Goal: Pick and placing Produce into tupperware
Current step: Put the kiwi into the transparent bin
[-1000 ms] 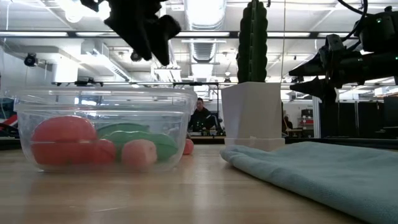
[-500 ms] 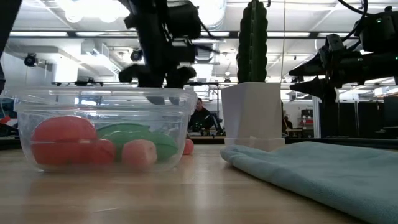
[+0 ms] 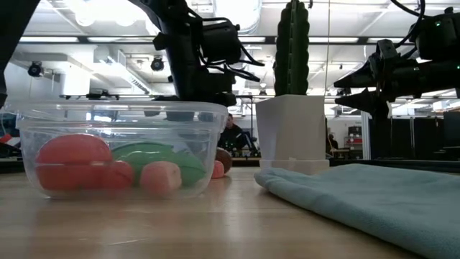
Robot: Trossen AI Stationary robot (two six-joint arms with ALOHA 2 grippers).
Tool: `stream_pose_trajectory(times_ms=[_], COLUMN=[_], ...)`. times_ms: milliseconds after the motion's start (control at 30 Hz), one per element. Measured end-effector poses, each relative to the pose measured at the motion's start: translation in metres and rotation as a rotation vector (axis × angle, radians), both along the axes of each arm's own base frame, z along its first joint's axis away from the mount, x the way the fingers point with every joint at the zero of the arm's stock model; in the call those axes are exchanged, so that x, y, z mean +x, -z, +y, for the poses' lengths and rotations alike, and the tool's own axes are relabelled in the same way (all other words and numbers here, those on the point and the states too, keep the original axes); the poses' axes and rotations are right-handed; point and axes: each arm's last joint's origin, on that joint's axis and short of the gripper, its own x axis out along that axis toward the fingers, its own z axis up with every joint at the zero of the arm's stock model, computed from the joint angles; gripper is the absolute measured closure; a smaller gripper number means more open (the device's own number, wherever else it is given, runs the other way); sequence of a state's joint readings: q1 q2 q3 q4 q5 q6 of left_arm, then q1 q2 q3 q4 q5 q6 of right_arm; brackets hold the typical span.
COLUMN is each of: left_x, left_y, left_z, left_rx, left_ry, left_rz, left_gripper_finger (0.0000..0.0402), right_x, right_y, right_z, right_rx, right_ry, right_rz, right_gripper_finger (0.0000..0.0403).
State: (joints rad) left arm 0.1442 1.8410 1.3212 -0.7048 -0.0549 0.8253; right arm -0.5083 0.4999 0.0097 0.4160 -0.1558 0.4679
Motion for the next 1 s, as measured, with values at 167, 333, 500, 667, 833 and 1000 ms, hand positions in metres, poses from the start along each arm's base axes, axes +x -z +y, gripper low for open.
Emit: stream_pose_trajectory(times_ms=[167,333,500,667,833,1000], left_x=[0.001,0.004,0.003,0.002,0.005,0.008], left_y=[0.0,0.0,0.002,0.004,0.006,0.014], left_z=[-0.001,-0.001,-0.001,-0.002,-0.002,-0.003], left_rx=[-0.042,-0.04,-0.055,-0.097,-0.108,-0.135], left_ry=[0.015,0.013,0.003,0.0,0.005,0.001], left_rz=[-0.012,-0.052,-0.051,-0.048,-0.064,-0.051], left_gripper_finger=[0.0187,0.0187,0.0187,0.0187,0.0187,0.0187], right_x=[0.0,0.0,0.0,0.0,0.0,0.0], right_y=[0.0,0.0,0.0,0.0,0.0,0.0], right_z=[0.0,0.0,0.0,0.0,0.0,0.0], right_rx=[0.0,0.0,0.0,0.0,0.0,0.0], right_ry=[0.0,0.0,0.0,0.0,0.0,0.0], right_rz=[0.0,0.0,0.0,0.0,0.0,0.0], right_gripper_finger=[0.017,0.017,0.017,0.017,0.017,0.017])
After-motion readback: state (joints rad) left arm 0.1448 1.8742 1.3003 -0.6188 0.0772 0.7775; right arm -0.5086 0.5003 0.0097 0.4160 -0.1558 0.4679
